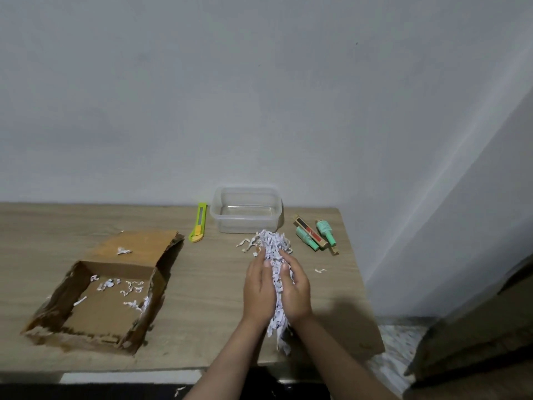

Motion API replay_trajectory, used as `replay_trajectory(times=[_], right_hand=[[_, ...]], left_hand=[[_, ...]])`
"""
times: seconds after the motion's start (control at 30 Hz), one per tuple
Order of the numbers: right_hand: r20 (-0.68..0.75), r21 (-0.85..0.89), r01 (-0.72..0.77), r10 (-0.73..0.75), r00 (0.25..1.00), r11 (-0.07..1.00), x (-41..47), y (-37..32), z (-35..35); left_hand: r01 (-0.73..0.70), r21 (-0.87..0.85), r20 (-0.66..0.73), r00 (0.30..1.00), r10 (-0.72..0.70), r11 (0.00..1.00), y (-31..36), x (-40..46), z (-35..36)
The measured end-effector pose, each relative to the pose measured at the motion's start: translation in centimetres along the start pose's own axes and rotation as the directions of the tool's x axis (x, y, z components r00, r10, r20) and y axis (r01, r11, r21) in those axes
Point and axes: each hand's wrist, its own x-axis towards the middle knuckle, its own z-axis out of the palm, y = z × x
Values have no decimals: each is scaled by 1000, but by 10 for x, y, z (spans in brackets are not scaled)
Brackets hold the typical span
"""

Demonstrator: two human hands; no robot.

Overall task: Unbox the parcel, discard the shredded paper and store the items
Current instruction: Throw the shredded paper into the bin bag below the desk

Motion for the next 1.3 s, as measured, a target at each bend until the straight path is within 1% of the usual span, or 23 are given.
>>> replay_trajectory(times=[0.1, 0.17, 0.37, 0.53, 0.6, 0.7, 0.8, 1.0, 1.07, 1.13, 1.3], right_hand=[[-36, 65, -18, 20, 999, 998, -2, -2, 0], [-42, 89, -24, 28, 999, 996, -5, -5, -2], [-51, 97, -15, 20, 998, 995, -28, -22, -6], [-78, 73, 10, -4, 997, 997, -71, -34, -10], [-108, 102, 17, -6, 994, 995, -95, -39, -6], [-132, 190, 37, -12, 991, 981, -135, -46, 3], [-143, 201, 46, -17, 990, 979, -174, -50, 14], [-168, 139, -38, 62, 984, 990, -239, -30, 31], [-165, 97, -56, 72, 984, 994, -257, -26, 31], [-181, 103, -94, 112, 977, 990, -270, -17, 28], [-205, 108, -222, 240, 949, 969, -287, 22, 23]], left_hand=[[26, -79, -35, 999, -29, 997, 3, -5, 3], [16, -104, -54, 998, -22, 994, 5, -10, 3], [-33, -161, -79, 997, 20, 986, 19, -34, -7], [-68, -176, -54, 997, 59, 982, 24, -70, -20], [-65, -187, -24, 998, 62, 980, 21, -88, -30], [-56, -199, 22, 998, 62, 978, 15, -119, -54], [-55, -193, 40, 997, 64, 980, 7, -150, -79], [1, -166, 72, 997, 12, 986, -26, -202, -113], [22, -167, 95, 995, -6, 986, -37, -216, -116], [66, -159, 116, 992, -48, 985, -49, -228, -116], [80, -13, 167, 983, -76, 997, -80, -244, -114]])
